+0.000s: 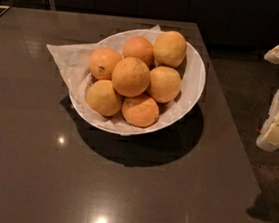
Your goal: Pick orange from white bowl
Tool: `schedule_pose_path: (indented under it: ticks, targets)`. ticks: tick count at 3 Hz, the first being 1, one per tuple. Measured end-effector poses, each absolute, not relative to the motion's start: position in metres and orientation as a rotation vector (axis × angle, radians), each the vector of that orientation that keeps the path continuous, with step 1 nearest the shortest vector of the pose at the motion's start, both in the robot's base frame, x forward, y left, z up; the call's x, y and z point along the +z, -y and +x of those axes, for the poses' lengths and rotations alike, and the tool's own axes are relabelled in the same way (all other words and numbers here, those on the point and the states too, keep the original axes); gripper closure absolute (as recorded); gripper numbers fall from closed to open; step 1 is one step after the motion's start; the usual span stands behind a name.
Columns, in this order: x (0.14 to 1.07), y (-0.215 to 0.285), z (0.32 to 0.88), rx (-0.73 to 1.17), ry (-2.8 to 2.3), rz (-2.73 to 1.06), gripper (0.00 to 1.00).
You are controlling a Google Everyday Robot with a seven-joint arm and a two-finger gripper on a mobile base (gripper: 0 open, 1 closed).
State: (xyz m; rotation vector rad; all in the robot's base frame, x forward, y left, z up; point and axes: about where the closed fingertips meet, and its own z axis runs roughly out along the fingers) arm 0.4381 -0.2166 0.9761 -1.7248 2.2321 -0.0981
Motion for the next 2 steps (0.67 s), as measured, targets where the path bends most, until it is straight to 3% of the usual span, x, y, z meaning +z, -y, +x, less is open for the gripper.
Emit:
schedule_pose_path:
  ticks: [2]
  targets:
    - [0.996,0.181,0.449,-0.1,-2.23,-1.75,0.0]
